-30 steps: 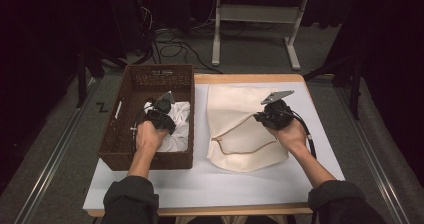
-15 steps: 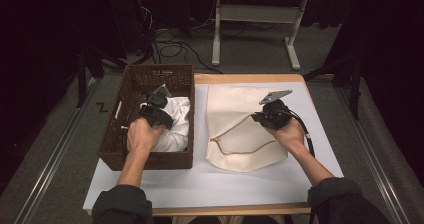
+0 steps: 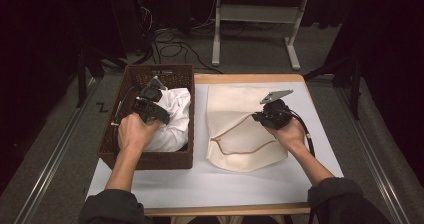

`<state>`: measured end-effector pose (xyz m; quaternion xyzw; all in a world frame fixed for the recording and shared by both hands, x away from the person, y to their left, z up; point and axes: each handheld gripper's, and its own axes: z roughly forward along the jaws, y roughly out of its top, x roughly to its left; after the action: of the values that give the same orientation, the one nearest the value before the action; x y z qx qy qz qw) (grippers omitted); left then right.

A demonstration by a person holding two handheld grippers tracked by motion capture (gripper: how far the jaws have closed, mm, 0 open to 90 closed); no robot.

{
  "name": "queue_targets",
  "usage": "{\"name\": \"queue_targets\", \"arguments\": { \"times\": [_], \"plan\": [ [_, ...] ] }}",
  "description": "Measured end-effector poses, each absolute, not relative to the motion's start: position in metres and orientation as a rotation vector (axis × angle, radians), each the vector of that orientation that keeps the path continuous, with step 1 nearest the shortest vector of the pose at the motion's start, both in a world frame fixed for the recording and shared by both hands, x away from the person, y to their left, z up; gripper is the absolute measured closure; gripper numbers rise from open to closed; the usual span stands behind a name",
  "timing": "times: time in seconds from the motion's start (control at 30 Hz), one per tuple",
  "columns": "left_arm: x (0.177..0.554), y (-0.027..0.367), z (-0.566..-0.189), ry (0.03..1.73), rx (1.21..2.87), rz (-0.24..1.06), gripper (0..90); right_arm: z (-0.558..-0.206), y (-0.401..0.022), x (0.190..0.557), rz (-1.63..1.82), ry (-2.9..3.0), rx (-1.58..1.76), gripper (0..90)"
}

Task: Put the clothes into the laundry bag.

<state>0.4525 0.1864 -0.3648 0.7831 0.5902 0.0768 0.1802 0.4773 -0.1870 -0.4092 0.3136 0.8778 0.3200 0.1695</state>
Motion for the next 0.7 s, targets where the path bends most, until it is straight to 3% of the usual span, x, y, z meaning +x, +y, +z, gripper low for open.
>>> {"name": "queue_targets", "arguments": {
  "times": [0.7],
  "plan": [
    [0.434, 0.163, -0.323, 1.477, 2.216, 0.181, 56.8, -0.409, -0.186, 0.477, 0.899, 2.494, 0.883, 87.1]
  ]
}}
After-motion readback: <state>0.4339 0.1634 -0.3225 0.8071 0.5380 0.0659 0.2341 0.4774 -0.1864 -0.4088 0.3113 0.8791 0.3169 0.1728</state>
